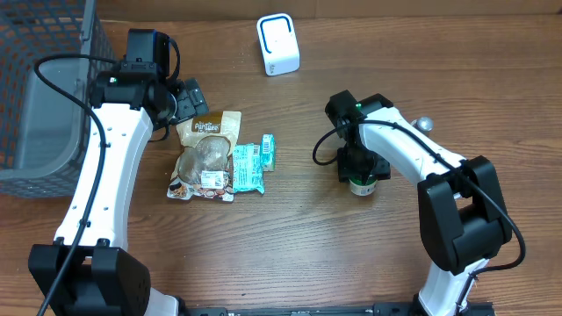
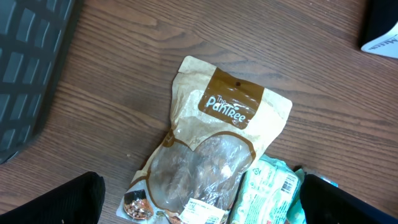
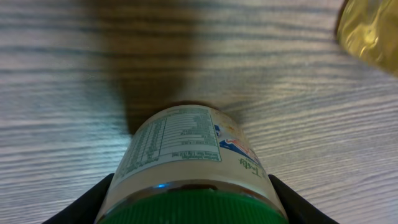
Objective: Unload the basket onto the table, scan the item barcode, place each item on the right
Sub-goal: 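Move the jar back from the scanner and lower it to the table, then open the right gripper to release the jar and lift away, then move the right gripper left toward the Kleenex tissue pack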
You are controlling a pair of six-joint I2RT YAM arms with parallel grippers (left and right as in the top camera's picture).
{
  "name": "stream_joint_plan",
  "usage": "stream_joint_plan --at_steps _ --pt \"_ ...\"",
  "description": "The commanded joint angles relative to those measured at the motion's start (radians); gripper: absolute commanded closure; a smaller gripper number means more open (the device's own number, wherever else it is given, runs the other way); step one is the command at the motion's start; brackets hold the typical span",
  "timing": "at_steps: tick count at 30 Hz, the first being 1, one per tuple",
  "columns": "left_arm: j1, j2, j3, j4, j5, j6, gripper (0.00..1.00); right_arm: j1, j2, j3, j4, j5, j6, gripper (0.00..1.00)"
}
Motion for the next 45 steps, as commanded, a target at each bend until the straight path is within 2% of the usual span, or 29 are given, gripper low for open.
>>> stream_joint_plan --at_steps 1,5,10,16,18,19,23,25,28,30,31,35,45 --pt "-0.002 -0.006 0.012 0.0 -0.007 0.003 0.0 -0.004 -0.016 -0.013 0.009 0.001 0.008 0.34" --pt "-0.002 -0.006 0.012 0.0 -0.006 0.003 0.0 -0.004 -0.016 -0.013 0.009 0.002 0.008 0.0" --pt "-0.002 -0.006 0.012 0.0 -0.007 0.003 0.0 -0.004 -0.016 0.008 0.011 0.067 0.008 0.0" --pt "-0.002 -0.006 0.012 0.0 -0.006 0.003 0.0 -0.003 -0.018 0.228 -0.093 0.1 0.008 0.0" --pt "-0.002 -0.006 0.012 0.0 -0.006 0.003 0.0 -0.003 -0.018 0.293 -0.123 0.043 0.008 0.0" --pt "-0.002 -0.006 0.012 0.0 -0.007 0.003 0.0 -0.003 -0.018 0.331 -0.121 -0.063 0.007 0.0" --pt "-0.002 -0.006 0.012 0.0 -0.006 0.003 0.0 -0.003 -0.016 0.326 -0.117 -0.274 0.0 0.01" --pt "-0.002 -0.006 0.012 0.0 -0.007 0.003 0.0 0.0 -0.016 0.313 -0.121 -0.358 0.0 0.17" --pt "-0.002 -0.006 0.012 0.0 -0.007 0.003 0.0 0.015 -0.016 0.281 -0.12 -0.397 0.004 0.64" --pt "-0.002 -0.006 0.012 0.0 -0.007 0.003 0.0 0.031 -0.016 0.256 -0.116 -0.397 0.005 0.85" --pt "-0.002 -0.006 0.012 0.0 -0.006 0.003 0.0 0.039 -0.016 0.241 -0.108 -0.396 0.009 0.89" --pt "-0.002 -0.006 0.012 0.0 -0.006 0.003 0.0 0.061 -0.016 0.175 -0.058 -0.362 0.042 0.91" --pt "-0.002 -0.006 0.012 0.0 -0.007 0.003 0.0 0.066 -0.016 0.061 -0.038 -0.067 0.136 0.92"
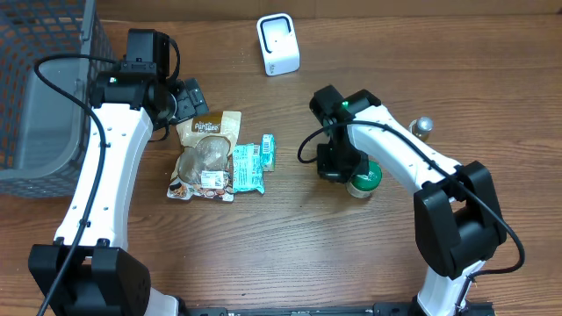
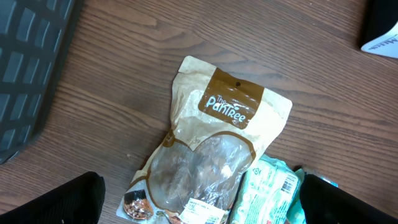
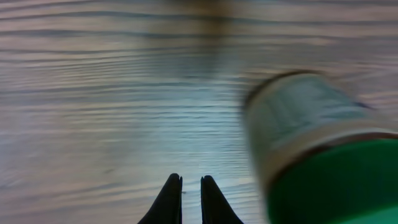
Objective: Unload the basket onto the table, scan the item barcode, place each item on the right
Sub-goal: 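Move the right gripper left toward the Kleenex tissue pack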
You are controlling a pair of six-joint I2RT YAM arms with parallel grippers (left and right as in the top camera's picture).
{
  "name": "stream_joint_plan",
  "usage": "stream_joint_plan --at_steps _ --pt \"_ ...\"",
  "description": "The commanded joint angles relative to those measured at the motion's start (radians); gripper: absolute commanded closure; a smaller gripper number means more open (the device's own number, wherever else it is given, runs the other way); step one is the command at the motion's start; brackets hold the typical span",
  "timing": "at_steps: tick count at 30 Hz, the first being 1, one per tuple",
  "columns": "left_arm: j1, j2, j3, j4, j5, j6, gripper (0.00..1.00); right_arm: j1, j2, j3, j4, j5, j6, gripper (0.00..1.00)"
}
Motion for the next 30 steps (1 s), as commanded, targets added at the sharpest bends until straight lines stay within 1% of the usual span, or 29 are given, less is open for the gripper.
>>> stream_joint_plan --at_steps 1,7,15,20,22,30 --pt "-0.002 -0.006 0.012 0.0 -0.006 0.003 0.0 -0.008 -0.01 -0.021 -0.011 0.146 0.045 0.92" --pt "-0.002 -0.006 0.012 0.0 -0.007 0.003 0.0 -0.032 -0.01 -0.033 -0.067 0.266 0.045 0.92" --pt "-0.002 -0.006 0.012 0.0 -0.007 0.003 0.01 -0.068 -0.01 -0.033 -0.117 0.303 0.045 0.92" --pt "-0.002 -0.006 0.012 0.0 -0.007 0.003 0.0 -0.084 -0.01 -0.033 -0.165 0.362 0.127 0.91" --pt "-0.002 -0.006 0.012 0.0 -0.007 0.003 0.0 -0.086 -0.01 -0.033 -0.164 0.343 0.146 0.91" --pt "-0.002 -0.006 0.012 0.0 -0.006 0.003 0.0 -0.079 -0.01 -0.033 -0.073 0.144 0.142 0.89"
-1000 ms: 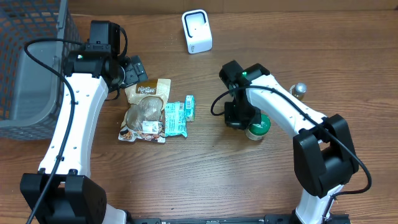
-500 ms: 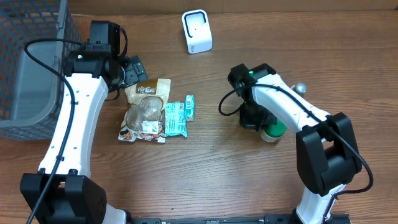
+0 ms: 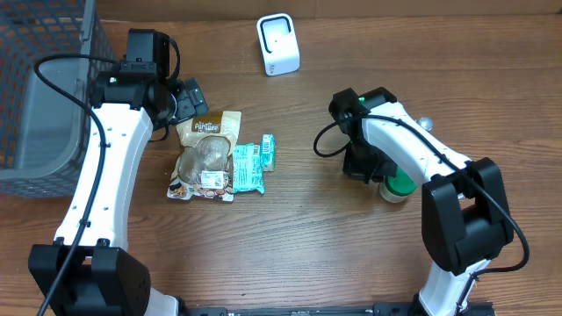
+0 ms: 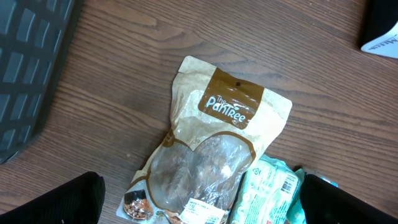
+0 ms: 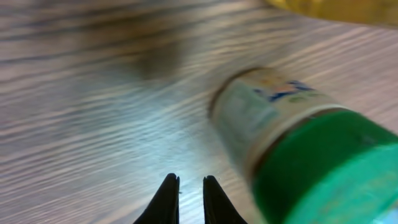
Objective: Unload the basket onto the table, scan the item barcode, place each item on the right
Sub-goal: 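Move the right gripper left toward the Kleenex tissue pack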
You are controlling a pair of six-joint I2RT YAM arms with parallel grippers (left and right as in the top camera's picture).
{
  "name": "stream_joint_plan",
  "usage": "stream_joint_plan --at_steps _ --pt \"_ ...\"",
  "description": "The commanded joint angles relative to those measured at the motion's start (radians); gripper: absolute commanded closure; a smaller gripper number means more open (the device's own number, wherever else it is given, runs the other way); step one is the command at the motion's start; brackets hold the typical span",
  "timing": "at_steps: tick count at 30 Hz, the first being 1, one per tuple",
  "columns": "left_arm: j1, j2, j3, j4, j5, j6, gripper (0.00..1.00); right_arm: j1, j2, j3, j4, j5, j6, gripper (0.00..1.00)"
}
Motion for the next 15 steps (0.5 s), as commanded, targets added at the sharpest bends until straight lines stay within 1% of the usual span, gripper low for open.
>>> stream_joint_plan --at_steps 1,2,4,6,10,12,15 --pt "-0.002 -0.006 0.012 0.0 -0.007 0.003 0.0 0.002 -0.01 -0.006 0.047 -0.137 0.016 0.88" --pt "-0.002 -0.006 0.012 0.0 -0.007 0.003 0.01 0.002 -0.011 -0.006 0.079 -0.198 0.016 0.85" --pt "-0.002 -0.006 0.012 0.0 -0.006 0.003 0.0 0.002 -0.011 -0.006 0.126 -0.274 0.016 0.84" --pt "-0.002 -0.006 0.012 0.0 -0.006 0.003 0.01 0.003 -0.01 -0.006 0.179 -0.352 0.016 0.73" --pt "-0.002 -0.006 0.012 0.0 -0.007 0.003 0.0 0.021 -0.01 -0.006 0.272 -0.476 0.016 0.73" --pt "-0.002 -0.006 0.012 0.0 -0.006 0.003 0.0 0.033 -0.01 -0.006 0.309 -0.498 0.016 0.72" --pt "-0.002 -0.006 0.012 0.0 -0.007 0.003 0.01 0.055 -0.01 -0.006 0.355 -0.5 0.016 0.66"
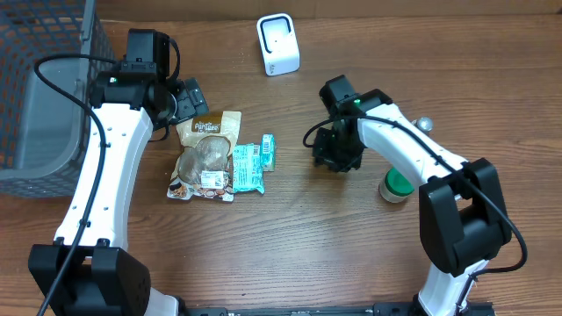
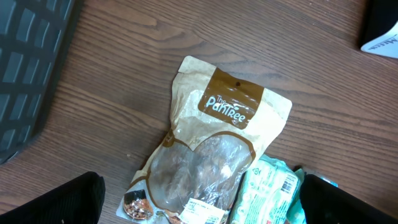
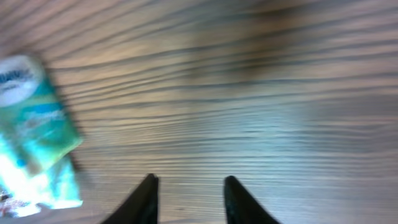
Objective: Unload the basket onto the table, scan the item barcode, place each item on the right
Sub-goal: 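Move the right gripper left toward the Kleenex tissue pack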
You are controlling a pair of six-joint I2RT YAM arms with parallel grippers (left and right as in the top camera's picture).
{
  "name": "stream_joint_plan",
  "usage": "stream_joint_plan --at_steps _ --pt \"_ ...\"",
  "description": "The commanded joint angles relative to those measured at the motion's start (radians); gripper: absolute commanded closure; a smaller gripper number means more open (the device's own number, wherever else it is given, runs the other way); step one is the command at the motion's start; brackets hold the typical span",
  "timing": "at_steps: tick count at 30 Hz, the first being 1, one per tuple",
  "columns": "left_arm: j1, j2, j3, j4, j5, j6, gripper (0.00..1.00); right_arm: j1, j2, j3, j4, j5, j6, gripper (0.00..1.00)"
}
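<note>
A green-lidded bottle [image 1: 395,186] stands on the wooden table [image 1: 290,254], to the right of my right gripper [image 1: 338,154]. That gripper [image 3: 189,186] is open with only bare wood between its fingers. A teal packet [image 3: 31,118] lies to its left. The white scanner [image 1: 278,44] stands at the back. My left gripper [image 1: 183,98] hangs wide open over a brown pouch [image 2: 217,143], with nothing held [image 2: 199,208]. The teal packets [image 1: 250,164] lie next to the pouch [image 1: 206,151].
A grey mesh basket [image 1: 44,96] fills the far left; its wall [image 2: 25,62] shows in the left wrist view. A small silver object [image 1: 424,123] lies right of the right arm. A dark object with a white label [image 2: 380,28] sits at that view's top right.
My right gripper was nearly shut just left of the bottle. It is now open and farther left, nearer the teal packets. The bottle and the left arm have not moved.
At first my right gripper was shut on the green-lidded bottle near the table's middle right. Then its fingers were shut and empty, the bottle beside them. Later the bottle stood farther right. Now the gripper is open nearer the packets. The left arm stayed over the pouch.
</note>
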Motion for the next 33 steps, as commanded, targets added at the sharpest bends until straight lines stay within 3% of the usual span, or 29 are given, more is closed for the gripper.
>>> stream_joint_plan --at_steps 1,7,16,25,33 --pt "-0.002 -0.006 0.012 0.0 -0.007 0.003 0.01 0.038 -0.01 -0.003 0.042 -0.07 0.003 0.66" --pt "-0.002 -0.006 0.012 0.0 -0.007 0.004 0.0 0.102 -0.01 -0.003 0.114 -0.044 0.003 0.64" --pt "-0.002 -0.006 0.012 0.0 -0.007 0.003 0.01 0.196 -0.01 -0.003 0.158 0.066 0.006 0.54" --pt "-0.002 -0.006 0.012 0.0 -0.007 0.003 0.0 0.206 -0.01 -0.003 0.177 0.066 0.006 0.4" --pt "-0.002 -0.006 0.012 0.0 -0.007 0.004 0.01 0.206 -0.01 -0.003 0.176 0.089 0.006 0.37"
